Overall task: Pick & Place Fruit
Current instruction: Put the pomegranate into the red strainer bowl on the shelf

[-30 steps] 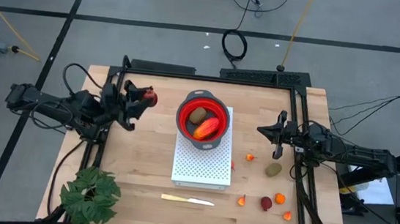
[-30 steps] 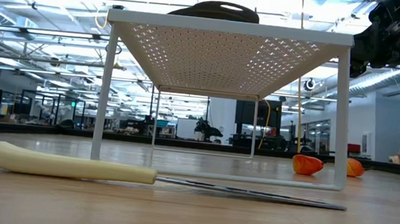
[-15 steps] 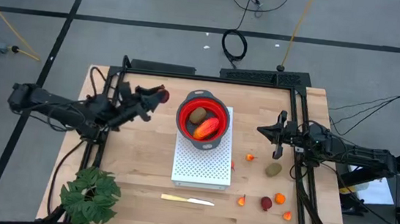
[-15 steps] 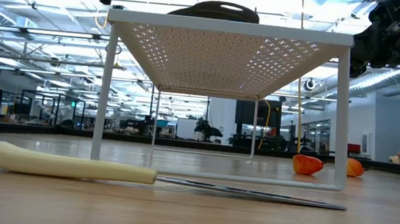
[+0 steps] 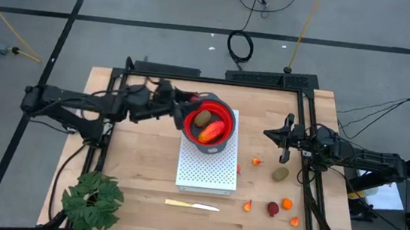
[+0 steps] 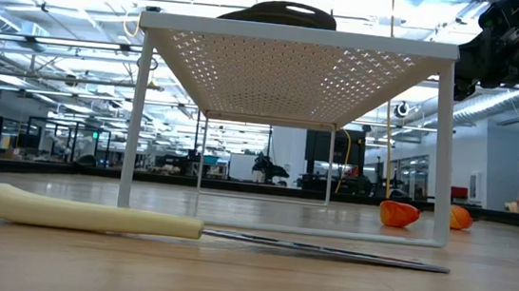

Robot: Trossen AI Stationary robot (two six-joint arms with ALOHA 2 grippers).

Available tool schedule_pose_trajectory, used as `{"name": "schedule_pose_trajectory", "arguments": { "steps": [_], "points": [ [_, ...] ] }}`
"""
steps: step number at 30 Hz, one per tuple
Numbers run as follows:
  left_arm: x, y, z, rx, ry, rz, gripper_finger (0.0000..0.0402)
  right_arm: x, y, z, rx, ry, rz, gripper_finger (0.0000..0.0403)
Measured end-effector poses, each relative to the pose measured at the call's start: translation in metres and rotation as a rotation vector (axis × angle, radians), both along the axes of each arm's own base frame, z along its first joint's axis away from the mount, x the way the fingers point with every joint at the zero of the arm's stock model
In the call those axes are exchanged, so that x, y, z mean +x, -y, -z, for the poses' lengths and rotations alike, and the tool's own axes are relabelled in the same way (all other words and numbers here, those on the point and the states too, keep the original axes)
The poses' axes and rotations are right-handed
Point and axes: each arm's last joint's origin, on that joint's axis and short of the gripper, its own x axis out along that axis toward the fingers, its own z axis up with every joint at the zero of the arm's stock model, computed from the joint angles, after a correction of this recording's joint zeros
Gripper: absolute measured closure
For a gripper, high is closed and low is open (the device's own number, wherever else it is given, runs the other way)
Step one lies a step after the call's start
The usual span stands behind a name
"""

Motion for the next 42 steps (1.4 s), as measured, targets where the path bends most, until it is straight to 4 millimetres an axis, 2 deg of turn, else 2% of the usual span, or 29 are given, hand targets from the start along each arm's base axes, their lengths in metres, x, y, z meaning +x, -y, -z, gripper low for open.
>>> {"name": "schedule_pose_trajectory", "arguments": {
  "steps": [4,12,20,26,42],
  "points": [
    [0.020,-0.001,0.004,-0.011,-0.129,0.084,0.0231,0.000,0.000,0.000,0.000,0.000,0.000,0.0399],
    [0.045,0.001,0.031,-0.039,-0.350,0.162,0.0213,0.000,0.000,0.000,0.000,-0.001,0.000,0.0399],
    [0.041,0.011,0.043,-0.079,-0.480,0.201,0.0224,0.000,0.000,0.000,0.000,-0.001,0.000,0.0399],
    [0.042,0.014,0.048,-0.074,-0.513,0.205,0.0229,0.000,0.000,0.000,0.000,-0.001,0.000,0.0399],
    [0.046,0.011,0.059,0.006,-0.586,0.145,0.0158,0.000,0.000,0.000,0.000,-0.001,-0.001,0.0399]
  ]
}}
